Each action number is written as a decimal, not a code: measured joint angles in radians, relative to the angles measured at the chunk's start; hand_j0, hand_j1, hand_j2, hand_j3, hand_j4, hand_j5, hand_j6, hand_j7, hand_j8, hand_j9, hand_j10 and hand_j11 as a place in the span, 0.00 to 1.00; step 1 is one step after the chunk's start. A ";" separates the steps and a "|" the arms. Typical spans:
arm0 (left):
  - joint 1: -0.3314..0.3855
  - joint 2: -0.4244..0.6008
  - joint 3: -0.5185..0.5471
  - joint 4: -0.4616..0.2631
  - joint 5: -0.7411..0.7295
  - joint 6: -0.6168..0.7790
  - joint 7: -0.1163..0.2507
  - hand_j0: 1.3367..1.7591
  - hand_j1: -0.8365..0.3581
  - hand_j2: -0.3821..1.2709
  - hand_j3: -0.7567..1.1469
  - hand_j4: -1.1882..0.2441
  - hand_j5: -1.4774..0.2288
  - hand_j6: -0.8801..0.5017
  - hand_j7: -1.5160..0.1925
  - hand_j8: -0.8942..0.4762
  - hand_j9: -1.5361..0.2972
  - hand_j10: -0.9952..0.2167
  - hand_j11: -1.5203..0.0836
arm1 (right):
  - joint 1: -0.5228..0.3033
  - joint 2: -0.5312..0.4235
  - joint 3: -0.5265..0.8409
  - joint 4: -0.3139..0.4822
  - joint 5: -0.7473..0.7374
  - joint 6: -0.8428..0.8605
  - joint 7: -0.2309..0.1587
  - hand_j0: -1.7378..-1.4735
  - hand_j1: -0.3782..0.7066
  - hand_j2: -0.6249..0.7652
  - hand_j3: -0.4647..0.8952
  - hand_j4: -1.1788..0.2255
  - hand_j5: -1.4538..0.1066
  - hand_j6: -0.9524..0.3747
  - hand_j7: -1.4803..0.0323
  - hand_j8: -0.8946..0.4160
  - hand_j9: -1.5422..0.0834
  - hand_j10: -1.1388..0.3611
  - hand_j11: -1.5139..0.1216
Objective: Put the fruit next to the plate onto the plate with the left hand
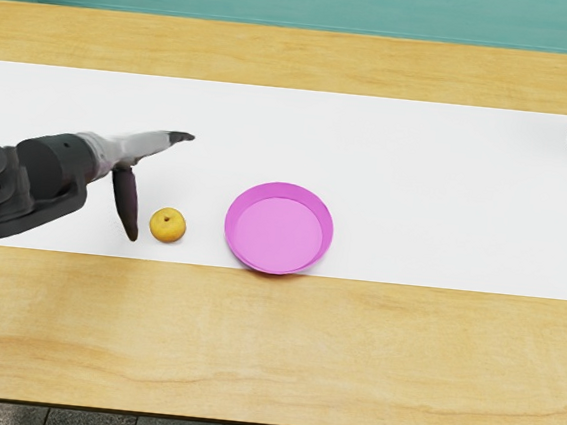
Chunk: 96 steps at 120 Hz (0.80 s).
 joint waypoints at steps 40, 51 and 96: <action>0.004 -0.065 0.057 -0.001 0.011 -0.021 0.000 0.76 0.97 0.24 0.40 0.81 0.85 0.61 0.87 0.63 0.82 0.80 0.93 | -0.003 0.000 0.000 0.000 0.001 0.000 0.000 0.30 0.03 0.45 0.34 0.84 0.93 0.72 0.98 0.68 0.95 0.76 0.93; 0.003 -0.070 0.064 0.000 0.015 -0.033 0.000 0.76 0.97 0.24 0.40 0.81 0.84 0.61 0.87 0.63 0.82 0.80 0.93 | -0.003 0.000 0.000 0.000 0.000 0.000 0.000 0.30 0.03 0.45 0.34 0.84 0.93 0.72 0.98 0.68 0.95 0.76 0.93; -0.002 -0.091 0.083 0.020 0.058 -0.042 0.000 0.76 0.87 0.25 0.40 0.74 0.77 0.55 0.79 0.56 0.75 0.72 0.85 | -0.007 0.000 0.000 0.000 0.000 0.000 0.000 0.30 0.03 0.45 0.34 0.84 0.93 0.72 0.98 0.68 0.95 0.76 0.93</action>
